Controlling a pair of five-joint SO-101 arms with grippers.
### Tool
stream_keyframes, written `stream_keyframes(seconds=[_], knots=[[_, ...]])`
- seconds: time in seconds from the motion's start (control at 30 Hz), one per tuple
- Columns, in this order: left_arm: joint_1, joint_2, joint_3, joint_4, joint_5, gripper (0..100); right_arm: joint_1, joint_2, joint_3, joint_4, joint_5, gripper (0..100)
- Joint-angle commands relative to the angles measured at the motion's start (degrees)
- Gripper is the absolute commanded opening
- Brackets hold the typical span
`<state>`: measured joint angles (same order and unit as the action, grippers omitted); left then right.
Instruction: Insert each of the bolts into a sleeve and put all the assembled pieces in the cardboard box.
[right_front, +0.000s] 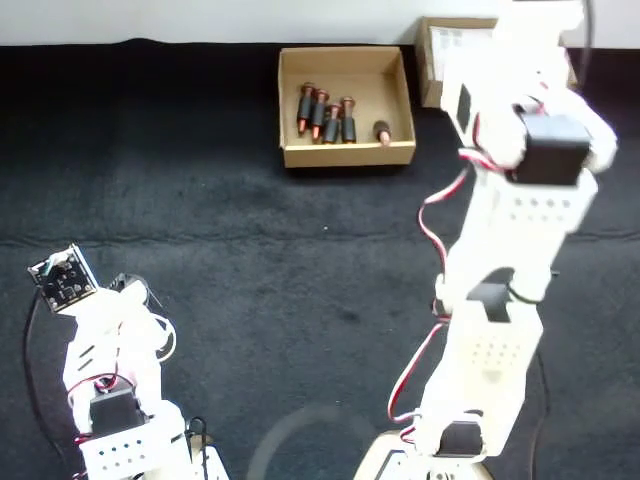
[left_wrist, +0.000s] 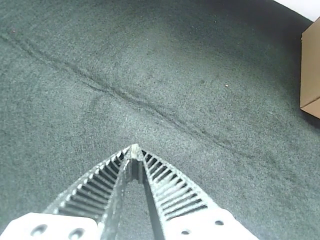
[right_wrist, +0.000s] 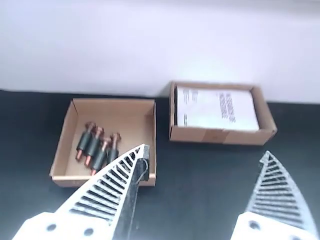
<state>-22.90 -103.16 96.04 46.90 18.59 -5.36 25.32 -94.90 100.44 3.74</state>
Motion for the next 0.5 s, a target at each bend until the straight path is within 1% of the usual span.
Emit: stream_keyframes(seconds=[0.0, 0.07, 0.13, 0.47], knots=[[0.9, -0.7, 1.1, -0.2, -0.3, 1, 0.6, -8.6, -5.1, 0.8, -0.4, 31.4], [0.9, -0.7, 1.1, -0.2, -0.3, 1, 0.6, -13.2, -1.4, 0.8, -0.4, 31.4], [0.9, -0.7, 1.1, -0.2, -0.3, 1, 0.6, -19.3, 5.4, 0.8, -0.4, 31.4], [2.2, -0.7, 1.1, 0.1, -0.3, 1, 0.6, -53.6, 49.4, 0.6, -0.4, 31.4]])
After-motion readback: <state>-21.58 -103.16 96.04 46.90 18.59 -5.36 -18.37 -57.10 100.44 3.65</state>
